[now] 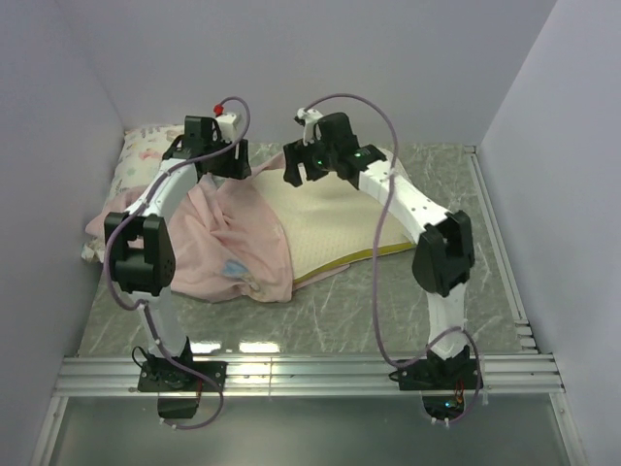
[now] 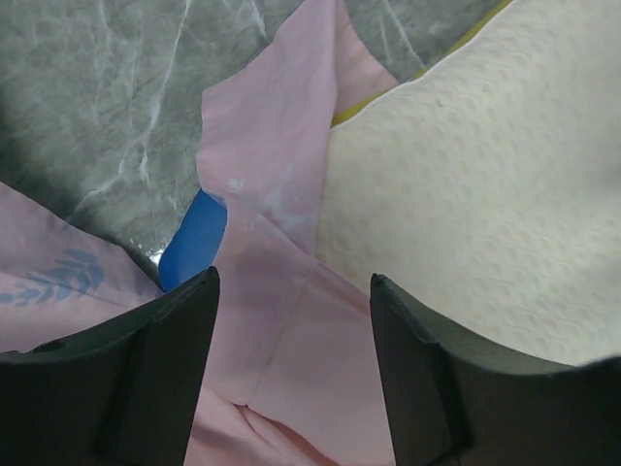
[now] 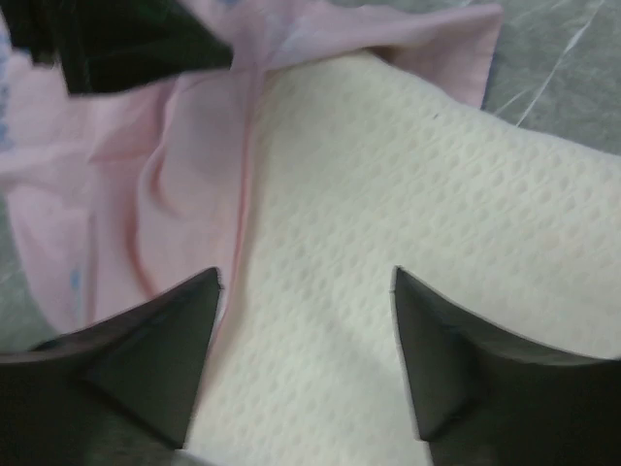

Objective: Put the pillow into the pillowcase

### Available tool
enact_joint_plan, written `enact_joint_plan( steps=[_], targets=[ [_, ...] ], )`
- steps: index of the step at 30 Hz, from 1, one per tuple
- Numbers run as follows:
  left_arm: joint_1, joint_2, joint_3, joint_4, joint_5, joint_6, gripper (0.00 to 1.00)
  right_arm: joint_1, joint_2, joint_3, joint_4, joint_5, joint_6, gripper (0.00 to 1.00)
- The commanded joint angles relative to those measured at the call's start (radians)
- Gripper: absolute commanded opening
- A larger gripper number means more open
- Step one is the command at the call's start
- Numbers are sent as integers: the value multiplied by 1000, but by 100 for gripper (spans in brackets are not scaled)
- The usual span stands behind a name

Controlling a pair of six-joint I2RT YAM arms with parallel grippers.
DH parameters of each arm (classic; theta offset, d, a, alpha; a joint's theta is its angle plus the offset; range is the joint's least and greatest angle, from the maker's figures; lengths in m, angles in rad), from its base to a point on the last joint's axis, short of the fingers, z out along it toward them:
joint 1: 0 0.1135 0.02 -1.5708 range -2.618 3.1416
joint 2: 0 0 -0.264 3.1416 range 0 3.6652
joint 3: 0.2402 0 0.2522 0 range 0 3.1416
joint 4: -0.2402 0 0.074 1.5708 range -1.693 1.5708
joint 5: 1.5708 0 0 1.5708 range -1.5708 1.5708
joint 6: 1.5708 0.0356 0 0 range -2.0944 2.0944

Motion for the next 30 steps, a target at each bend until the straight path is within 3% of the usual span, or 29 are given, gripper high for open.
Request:
enact_joint_plan(
  steps=[1, 5, 8, 11, 15, 16, 19, 25, 30],
  targets=[
    [3, 25, 92, 45, -17, 2, 69, 8, 149, 117, 43, 172, 16, 88],
    [9, 68, 105, 63, -3, -5, 72, 5, 302, 221, 91, 204, -30, 95],
    [22, 84, 115, 60, -4, -16, 74, 10, 439, 367, -33, 114, -28, 96],
    [33, 109, 139, 26, 11, -15, 75, 23, 504, 386, -156, -7, -90, 90],
    [42, 115, 119, 5, 60, 2, 75, 65, 430, 144, -129, -110, -130, 66],
    [42, 115, 113, -3, 92, 7, 75, 71, 377, 20, -103, -122, -127, 63],
    [43, 109, 93, -44, 176, 13, 74, 80, 308, -131, -49, -147, -114, 51],
    [48, 36, -6, -171, 292, 28, 74, 80, 211, -252, -9, -193, -76, 35],
    [56, -95, -138, -279, 272, 103, 75, 83, 162, -292, 2, -211, -64, 9]
  ],
)
